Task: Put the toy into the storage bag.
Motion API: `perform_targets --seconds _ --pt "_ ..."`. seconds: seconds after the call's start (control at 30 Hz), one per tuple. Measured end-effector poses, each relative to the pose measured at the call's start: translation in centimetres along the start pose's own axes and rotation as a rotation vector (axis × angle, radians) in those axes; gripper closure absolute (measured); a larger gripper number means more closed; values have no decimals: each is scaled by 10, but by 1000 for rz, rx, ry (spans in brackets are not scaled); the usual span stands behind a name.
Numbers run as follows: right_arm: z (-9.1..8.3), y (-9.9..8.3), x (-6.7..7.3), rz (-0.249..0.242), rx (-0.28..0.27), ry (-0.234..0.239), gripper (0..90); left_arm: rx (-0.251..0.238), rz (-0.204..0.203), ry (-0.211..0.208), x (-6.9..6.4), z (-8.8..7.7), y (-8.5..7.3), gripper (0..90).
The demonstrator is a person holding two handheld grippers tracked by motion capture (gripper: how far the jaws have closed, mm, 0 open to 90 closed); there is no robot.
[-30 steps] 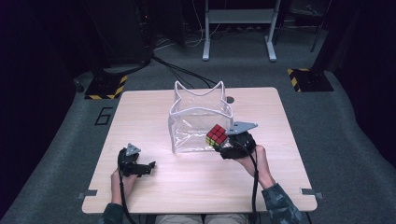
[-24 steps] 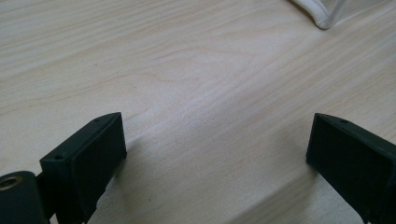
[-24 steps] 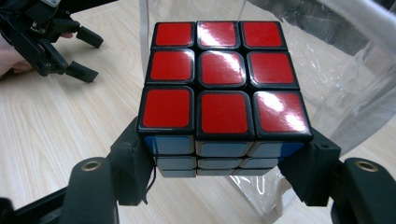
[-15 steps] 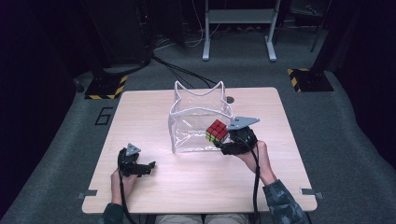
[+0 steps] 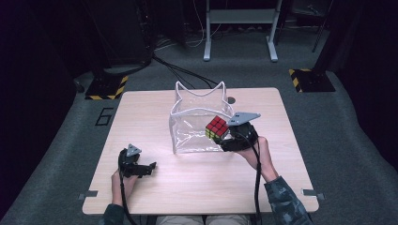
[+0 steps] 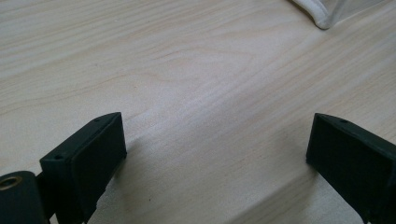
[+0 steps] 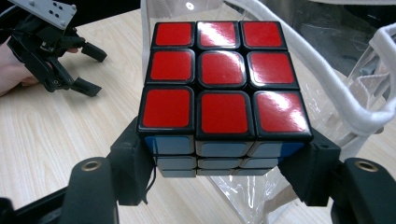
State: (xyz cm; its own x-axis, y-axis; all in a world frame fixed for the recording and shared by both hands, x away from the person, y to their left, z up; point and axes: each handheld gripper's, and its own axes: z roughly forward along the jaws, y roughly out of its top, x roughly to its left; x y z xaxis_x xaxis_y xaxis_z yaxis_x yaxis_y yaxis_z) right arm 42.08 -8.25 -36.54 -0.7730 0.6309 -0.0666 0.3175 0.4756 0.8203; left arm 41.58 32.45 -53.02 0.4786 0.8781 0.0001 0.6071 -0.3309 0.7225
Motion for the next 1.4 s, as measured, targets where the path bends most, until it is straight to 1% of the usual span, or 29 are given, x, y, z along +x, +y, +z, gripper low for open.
perform_targets --seconds 0.23,0.4,0.43,0.53,0.6,0.63,0.93,1.0,1.07,1.4 --pt "-3 9 -1 -10 -14 -5 335 0 -1 -1 0 0 0 45" --pt "-5 16 -2 -17 -14 -4 335 -5 -2 3 0 0 0 46" --pt "-5 18 -2 -17 -17 -4 335 2 7 2 0 0 0 46" --pt "-5 24 -2 -15 -21 -3 335 1 12 3 1 0 0 46" --pt "-6 27 -3 -21 -23 0 335 7 12 -2 1 -1 0 47" --pt "-6 29 -3 -17 -22 0 335 -2 2 0 0 0 0 47" --pt "-7 37 -5 -20 -27 8 335 -1 3 1 0 0 0 46" --pt "-8 39 -5 -23 -29 3 335 -1 -2 -2 0 0 0 47" --pt "-9 42 -6 -23 -31 2 335 -1 4 0 0 0 0 47" --pt "-11 52 -9 -35 -36 -3 334 -1 3 -1 0 0 0 47"
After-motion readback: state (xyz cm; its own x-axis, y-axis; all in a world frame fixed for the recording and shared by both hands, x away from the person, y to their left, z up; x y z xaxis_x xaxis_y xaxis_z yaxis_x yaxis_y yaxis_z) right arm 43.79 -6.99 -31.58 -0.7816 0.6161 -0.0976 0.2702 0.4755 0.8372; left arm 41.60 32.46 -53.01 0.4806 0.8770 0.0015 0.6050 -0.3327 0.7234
